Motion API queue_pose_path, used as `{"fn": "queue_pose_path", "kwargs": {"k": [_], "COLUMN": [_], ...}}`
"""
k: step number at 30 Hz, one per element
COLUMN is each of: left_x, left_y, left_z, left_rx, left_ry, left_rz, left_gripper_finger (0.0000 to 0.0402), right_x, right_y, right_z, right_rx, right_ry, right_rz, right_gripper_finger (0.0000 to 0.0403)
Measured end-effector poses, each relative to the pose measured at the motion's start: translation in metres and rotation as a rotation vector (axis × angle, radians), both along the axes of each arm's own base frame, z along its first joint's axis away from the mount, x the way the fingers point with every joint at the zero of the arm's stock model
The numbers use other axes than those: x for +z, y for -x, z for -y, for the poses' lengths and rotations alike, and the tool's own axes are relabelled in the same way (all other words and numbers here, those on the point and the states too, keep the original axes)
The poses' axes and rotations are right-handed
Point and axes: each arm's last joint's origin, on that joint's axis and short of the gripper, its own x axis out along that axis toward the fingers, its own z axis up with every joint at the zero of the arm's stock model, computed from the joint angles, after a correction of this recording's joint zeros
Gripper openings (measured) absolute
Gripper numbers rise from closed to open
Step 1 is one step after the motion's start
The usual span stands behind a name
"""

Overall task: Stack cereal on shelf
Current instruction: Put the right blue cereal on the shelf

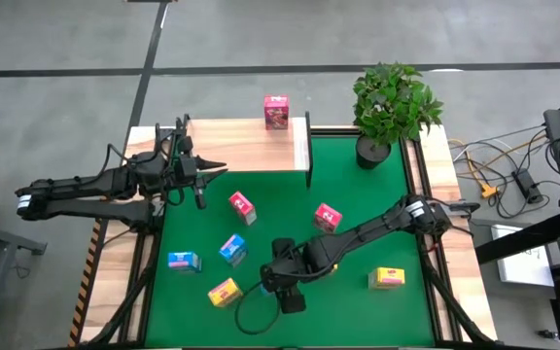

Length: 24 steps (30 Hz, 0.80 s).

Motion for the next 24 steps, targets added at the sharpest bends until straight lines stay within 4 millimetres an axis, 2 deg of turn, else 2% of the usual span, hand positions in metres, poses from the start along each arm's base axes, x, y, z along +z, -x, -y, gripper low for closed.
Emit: {"fn": "queue_pose_path", "kwargs": {"k": [7,16,24], "left_x": [0.0007,0.0015,0.0017], "left_y": [-0.0001,-0.0002,-0.0003], "left_z": [0.0000,0.0000,-0.0001], "left_rx": [-0.002,-0.002,-0.001], "left_ry": [-0.009,-0.015,-0.015], "left_rz": [0.004,0.010,0.012], "left_gripper_finger": [0.0041,0.0041,0.0041], "right_x": [-0.0107,-0.0087,-0.0036], "right_y": [0.0011,-0.0017,-0.0022], "right_z": [0.0011,0.0000,-0.0011], "right_rx": [-0.005,-0.001,-0.005], "right_ry": [0.009,-0.010,-0.057], "right_rz": [-0.023,0.007,0.004], "right_gripper_finger": [0.0263,0.0194,0.0165]}}
